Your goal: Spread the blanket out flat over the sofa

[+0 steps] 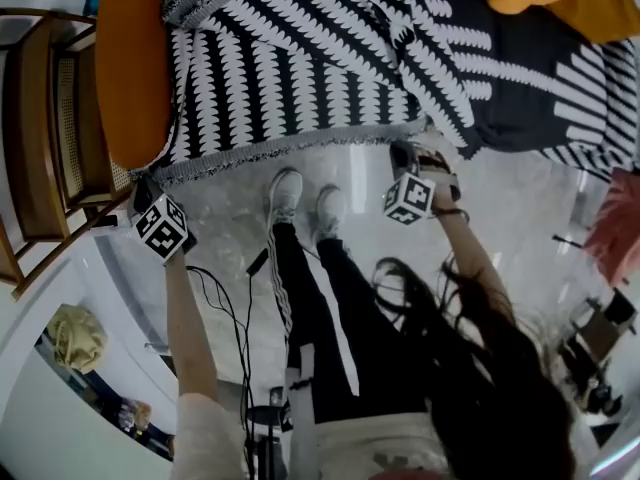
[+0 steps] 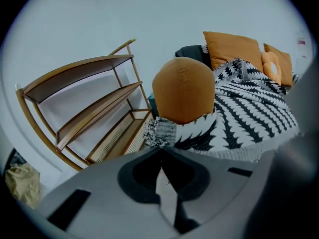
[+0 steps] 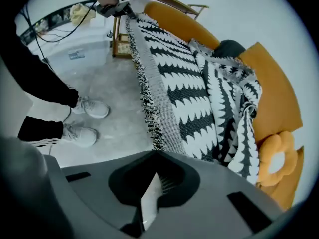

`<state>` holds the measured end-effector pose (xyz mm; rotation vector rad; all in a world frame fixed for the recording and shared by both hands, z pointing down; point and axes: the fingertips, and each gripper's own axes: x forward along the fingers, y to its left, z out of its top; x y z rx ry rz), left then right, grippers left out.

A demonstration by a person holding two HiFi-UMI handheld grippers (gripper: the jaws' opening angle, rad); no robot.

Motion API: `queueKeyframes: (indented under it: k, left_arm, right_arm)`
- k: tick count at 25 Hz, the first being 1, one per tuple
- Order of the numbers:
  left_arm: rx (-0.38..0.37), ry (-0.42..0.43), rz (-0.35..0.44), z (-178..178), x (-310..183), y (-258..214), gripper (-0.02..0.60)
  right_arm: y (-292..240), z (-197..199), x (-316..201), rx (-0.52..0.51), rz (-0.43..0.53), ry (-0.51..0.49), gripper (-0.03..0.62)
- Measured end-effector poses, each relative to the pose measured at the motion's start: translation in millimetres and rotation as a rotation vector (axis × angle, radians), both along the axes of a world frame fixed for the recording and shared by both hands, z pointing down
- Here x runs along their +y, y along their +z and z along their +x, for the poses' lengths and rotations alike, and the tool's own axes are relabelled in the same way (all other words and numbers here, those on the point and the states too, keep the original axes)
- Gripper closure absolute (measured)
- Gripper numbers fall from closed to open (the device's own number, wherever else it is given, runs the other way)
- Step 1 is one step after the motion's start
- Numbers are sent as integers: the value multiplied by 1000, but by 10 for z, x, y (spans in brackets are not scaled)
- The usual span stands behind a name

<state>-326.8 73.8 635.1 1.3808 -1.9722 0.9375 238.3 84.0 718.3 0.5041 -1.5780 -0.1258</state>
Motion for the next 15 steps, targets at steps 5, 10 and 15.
queueKeyframes:
  k: [5,10,15]
  left_arm:
    - [68,-31,19,41,48,90,571]
    - [106,-212,18,-51,303,80,495]
    - [18,-331,67,-422,383,-215,496]
  right_arm:
    - [-126,-148,-189,-116,-40,143,588]
    - [-822,-511,-438,-403,-83,304,367]
    - [-1523,-429,-1601,-514,216,439,367]
